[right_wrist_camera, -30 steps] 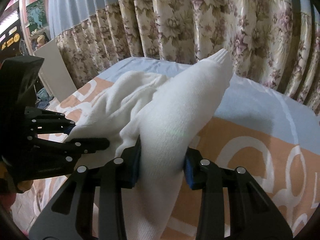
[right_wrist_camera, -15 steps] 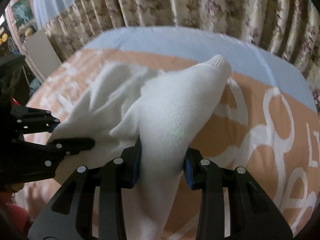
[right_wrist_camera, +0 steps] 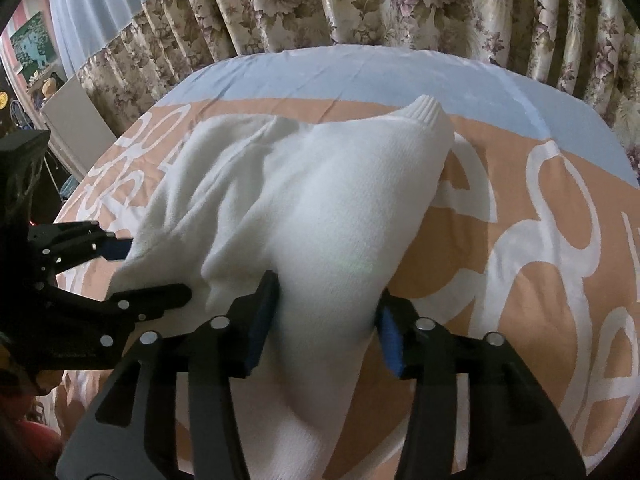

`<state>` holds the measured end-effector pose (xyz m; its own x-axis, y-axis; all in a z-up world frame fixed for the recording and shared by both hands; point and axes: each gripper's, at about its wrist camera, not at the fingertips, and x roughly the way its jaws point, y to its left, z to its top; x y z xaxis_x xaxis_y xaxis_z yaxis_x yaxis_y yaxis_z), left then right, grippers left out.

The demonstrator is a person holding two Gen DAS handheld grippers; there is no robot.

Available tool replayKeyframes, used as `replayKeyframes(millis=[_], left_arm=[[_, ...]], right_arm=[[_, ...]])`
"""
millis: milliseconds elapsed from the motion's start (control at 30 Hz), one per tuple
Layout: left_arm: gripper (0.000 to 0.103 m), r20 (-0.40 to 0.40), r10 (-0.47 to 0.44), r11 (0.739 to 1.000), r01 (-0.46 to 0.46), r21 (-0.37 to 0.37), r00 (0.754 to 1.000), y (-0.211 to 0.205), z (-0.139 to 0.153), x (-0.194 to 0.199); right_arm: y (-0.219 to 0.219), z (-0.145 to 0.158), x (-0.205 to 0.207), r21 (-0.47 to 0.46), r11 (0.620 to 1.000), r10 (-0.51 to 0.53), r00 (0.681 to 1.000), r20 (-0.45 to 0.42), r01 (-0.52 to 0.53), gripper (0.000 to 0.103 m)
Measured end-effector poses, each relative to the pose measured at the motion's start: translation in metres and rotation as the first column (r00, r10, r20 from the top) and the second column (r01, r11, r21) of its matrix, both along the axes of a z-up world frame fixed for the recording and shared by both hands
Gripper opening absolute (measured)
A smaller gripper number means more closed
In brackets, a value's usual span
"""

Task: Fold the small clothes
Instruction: 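Release the bundle and lift both tools away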

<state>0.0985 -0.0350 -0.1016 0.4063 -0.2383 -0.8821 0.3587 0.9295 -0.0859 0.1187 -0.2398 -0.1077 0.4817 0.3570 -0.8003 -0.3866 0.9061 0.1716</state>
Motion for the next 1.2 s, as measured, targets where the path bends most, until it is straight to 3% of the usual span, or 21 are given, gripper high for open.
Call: replayKeyframes(millis=[133, 333, 533, 633, 733, 900, 1067, 1133, 1200], left_arm=[[0.075, 0.038, -0.005, 1.0, 0.005, 0.008, 0.999, 0.003, 0.012, -0.005], [0.078, 0.08, 0.013, 1.0, -0.013, -0.002, 0.997, 0.014, 0.027, 0.002], [0.08, 0.033, 0.073, 0.997, -0.073, 0.004, 0.997, 0.037, 0.007, 0.019], [0.083, 0.0, 0.075, 0.997, -0.074, -0.037, 0.997, 0.047, -0.004, 0.023], [0.09, 0.033, 0.066, 0.998, -0.065, -0.009, 0.997, 0.045, -0.006, 0.021], [0.09, 0.031, 0.091, 0.996, -0.091, -0.027, 0.995, 0.049, -0.003, 0.015], [0.09, 0.077, 0.128, 0.992, -0.127, -0.013, 0.989, 0.054, 0.017, -0.002], [0.09, 0.082, 0.144, 0.99, -0.142, -0.022, 0.986, 0.057, 0.023, -0.009], [0.091, 0.093, 0.14, 0.99, -0.137, -0.042, 0.986, 0.056, 0.03, -0.022]], right_arm=[[-0.01, 0.011, -0.015, 0.026, 0.998, -0.051, 0.998, 0.022, 0.05, 0.065], [-0.012, 0.011, -0.029, 0.001, 0.993, -0.117, 0.993, 0.006, 0.117, 0.065], [-0.009, -0.005, -0.032, -0.058, 0.987, -0.152, 0.988, -0.015, 0.151, 0.063], [-0.005, -0.01, -0.031, -0.098, 0.984, -0.148, 0.989, 0.0, 0.147, 0.063], [-0.004, -0.018, -0.028, -0.124, 0.982, -0.143, 0.99, 0.01, 0.143, 0.064], [-0.012, -0.018, -0.03, -0.077, 0.984, -0.162, 0.987, -0.007, 0.161, 0.066], [-0.016, 0.011, -0.046, -0.002, 0.985, -0.171, 0.984, 0.044, 0.171, 0.068], [-0.018, 0.024, -0.052, 0.024, 0.984, -0.179, 0.981, 0.07, 0.178, 0.078], [-0.018, 0.034, -0.061, 0.044, 0.984, -0.176, 0.98, 0.088, 0.172, 0.081]])
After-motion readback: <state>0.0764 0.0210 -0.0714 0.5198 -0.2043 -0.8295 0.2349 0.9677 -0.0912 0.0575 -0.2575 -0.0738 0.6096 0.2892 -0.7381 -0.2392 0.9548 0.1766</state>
